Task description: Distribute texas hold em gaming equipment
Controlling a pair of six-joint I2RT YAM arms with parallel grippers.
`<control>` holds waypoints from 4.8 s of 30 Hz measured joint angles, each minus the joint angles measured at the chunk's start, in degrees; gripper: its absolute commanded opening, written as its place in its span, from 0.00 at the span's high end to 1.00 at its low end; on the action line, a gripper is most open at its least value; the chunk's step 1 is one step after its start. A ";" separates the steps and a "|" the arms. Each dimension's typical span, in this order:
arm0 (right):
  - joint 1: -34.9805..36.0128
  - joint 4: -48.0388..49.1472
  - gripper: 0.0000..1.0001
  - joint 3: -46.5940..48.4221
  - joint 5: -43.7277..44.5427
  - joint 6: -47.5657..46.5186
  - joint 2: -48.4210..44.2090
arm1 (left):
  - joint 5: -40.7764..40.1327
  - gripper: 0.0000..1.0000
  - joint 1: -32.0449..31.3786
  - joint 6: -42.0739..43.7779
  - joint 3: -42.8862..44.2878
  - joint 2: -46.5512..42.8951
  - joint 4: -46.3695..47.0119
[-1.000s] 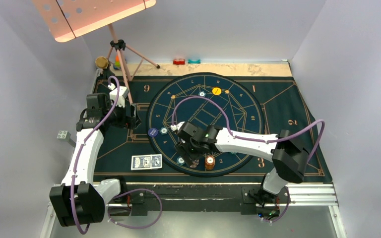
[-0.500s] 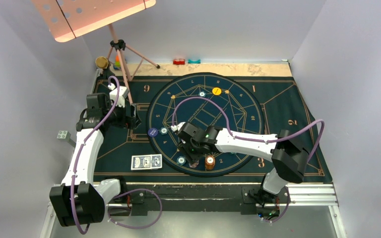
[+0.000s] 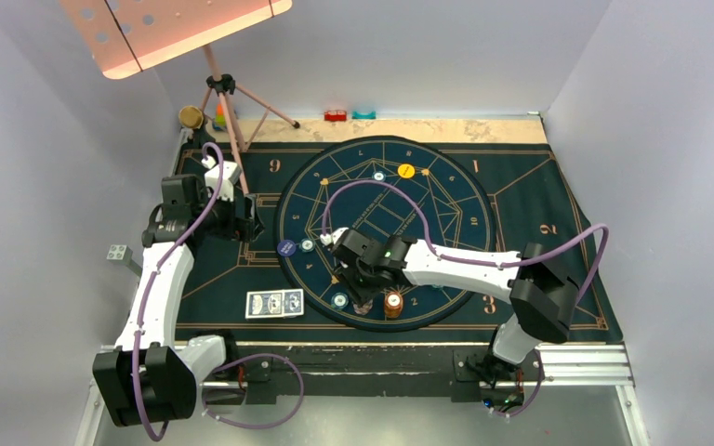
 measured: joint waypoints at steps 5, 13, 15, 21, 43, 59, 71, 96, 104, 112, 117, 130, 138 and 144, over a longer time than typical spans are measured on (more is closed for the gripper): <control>-0.17 -1.84 1.00 4.07 1.25 -0.42 0.00 | -0.04 0.00 0.00 0.00 0.00 -0.15 0.02; -2.91 -2.16 1.00 14.93 1.77 -1.29 3.85 | -0.46 0.00 0.17 -0.04 -0.02 -0.04 0.00; -4.50 -2.34 1.00 18.82 1.84 -1.62 7.61 | -0.61 0.00 0.44 -0.04 0.00 0.09 0.00; -8.57 -2.67 1.00 31.74 1.84 -3.06 22.29 | -0.85 0.00 0.72 -0.04 0.00 0.20 0.00; -11.96 -3.72 0.84 62.64 -1.05 -5.31 50.10 | -0.15 0.00 0.74 0.00 0.00 0.20 0.04; -11.76 -4.07 0.21 64.13 -2.86 -5.25 49.79 | -0.13 0.00 0.74 0.00 0.00 0.17 0.04; -12.22 1.11 0.14 34.05 -1.18 -5.38 17.73 | -0.13 0.00 0.74 0.00 -0.02 0.15 0.04; -1.40 -1.16 0.09 0.94 -3.48 -6.69 0.20 | -0.11 0.00 0.74 0.02 -0.02 0.15 0.04; -0.81 -0.04 0.26 -0.90 -4.57 -6.34 0.20 | -0.11 0.00 0.74 0.02 -0.02 0.15 0.04; -0.81 1.03 0.34 -0.96 -4.83 -6.25 0.46 | -0.11 0.00 0.74 0.02 -0.02 0.15 0.04; -0.81 1.42 0.37 -1.42 -4.83 -6.23 0.98 | -0.11 0.00 0.74 0.00 -0.02 0.15 0.04; -0.81 1.46 0.70 -1.70 -4.79 -6.16 1.03 | -0.13 0.00 0.74 0.00 -0.02 0.15 0.04; -0.81 1.44 1.00 -1.70 -4.79 -6.16 1.03 | -0.11 0.00 0.74 0.02 -0.02 0.04 0.04; -1.11 0.76 1.00 -1.16 -4.55 -5.99 0.81 | -0.11 0.00 0.74 0.00 -0.02 0.02 0.04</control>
